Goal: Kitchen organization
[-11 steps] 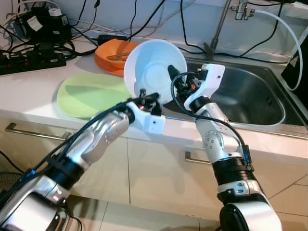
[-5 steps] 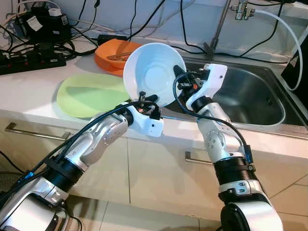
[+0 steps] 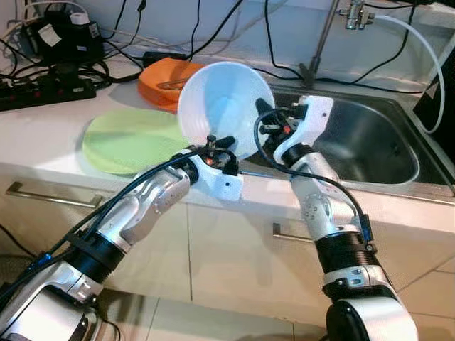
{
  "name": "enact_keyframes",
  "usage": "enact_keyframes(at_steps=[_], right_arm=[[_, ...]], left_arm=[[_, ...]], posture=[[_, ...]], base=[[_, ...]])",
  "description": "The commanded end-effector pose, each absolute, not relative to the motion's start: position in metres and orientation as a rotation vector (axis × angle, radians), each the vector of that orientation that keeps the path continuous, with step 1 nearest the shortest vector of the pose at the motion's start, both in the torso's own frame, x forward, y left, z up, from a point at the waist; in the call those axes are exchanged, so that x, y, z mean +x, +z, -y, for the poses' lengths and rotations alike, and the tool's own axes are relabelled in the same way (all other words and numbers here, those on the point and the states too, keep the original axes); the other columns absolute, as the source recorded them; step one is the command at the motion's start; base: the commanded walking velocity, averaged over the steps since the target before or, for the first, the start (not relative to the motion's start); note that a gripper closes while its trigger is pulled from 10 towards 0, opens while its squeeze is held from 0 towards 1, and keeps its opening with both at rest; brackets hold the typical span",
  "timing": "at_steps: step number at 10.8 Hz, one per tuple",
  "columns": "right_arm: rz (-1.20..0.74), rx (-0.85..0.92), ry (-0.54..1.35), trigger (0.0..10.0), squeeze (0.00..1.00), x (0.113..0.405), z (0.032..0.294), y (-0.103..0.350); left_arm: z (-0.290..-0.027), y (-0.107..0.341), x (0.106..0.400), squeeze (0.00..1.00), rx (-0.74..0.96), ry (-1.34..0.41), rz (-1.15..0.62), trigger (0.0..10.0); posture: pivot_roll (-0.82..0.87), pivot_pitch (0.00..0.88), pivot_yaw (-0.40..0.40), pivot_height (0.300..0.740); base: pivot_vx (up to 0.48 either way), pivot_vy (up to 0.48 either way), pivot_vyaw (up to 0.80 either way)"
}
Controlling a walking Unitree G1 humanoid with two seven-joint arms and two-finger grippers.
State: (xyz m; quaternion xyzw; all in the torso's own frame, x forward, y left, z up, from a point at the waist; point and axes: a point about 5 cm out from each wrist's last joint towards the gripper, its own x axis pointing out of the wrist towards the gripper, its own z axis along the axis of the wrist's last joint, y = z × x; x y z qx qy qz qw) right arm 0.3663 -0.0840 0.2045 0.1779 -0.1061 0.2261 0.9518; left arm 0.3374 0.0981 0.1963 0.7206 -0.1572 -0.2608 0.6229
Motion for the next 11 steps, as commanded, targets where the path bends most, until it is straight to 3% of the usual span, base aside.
enact_keyframes(at_steps=[1, 5, 6, 9, 11], right_arm=[[0.244, 0.352, 0.461, 0.0, 0.00, 0.368, 0.083, 0.214], [0.234, 0.427, 0.272, 0.0, 0.00, 0.379, 0.106, 0.215], [0.231, 0.448, 0.203, 0.0, 0.00, 0.382, 0.116, 0.214], [0.227, 0.478, -0.019, 0.0, 0.00, 0.390, 0.151, 0.211], [0.224, 0.443, -0.104, 0.0, 0.00, 0.391, 0.164, 0.206]], left_arm=[[-0.095, 0.204, 0.336, 1.00, 1.647, -0.581, 0.394, 10.0], [-0.092, 0.207, 0.334, 1.00, 1.616, -0.569, 0.419, 10.0], [-0.091, 0.209, 0.334, 0.00, 1.602, -0.569, 0.429, 10.0], [-0.088, 0.210, 0.332, 0.00, 1.550, -0.563, 0.441, 10.0], [-0.086, 0.209, 0.331, 0.00, 1.335, -0.566, 0.390, 10.0]], posture=[[0.26, 0.000, -0.082, 0.740], [0.26, 0.000, -0.085, 0.740], [0.26, 0.002, -0.086, 0.740], [0.26, 0.003, -0.087, 0.740], [0.26, 0.005, -0.087, 0.740]], base=[[0.000, 0.000, 0.00], [0.000, 0.000, 0.00], [0.000, 0.000, 0.00], [0.000, 0.000, 0.00], [0.000, 0.000, 0.00]])
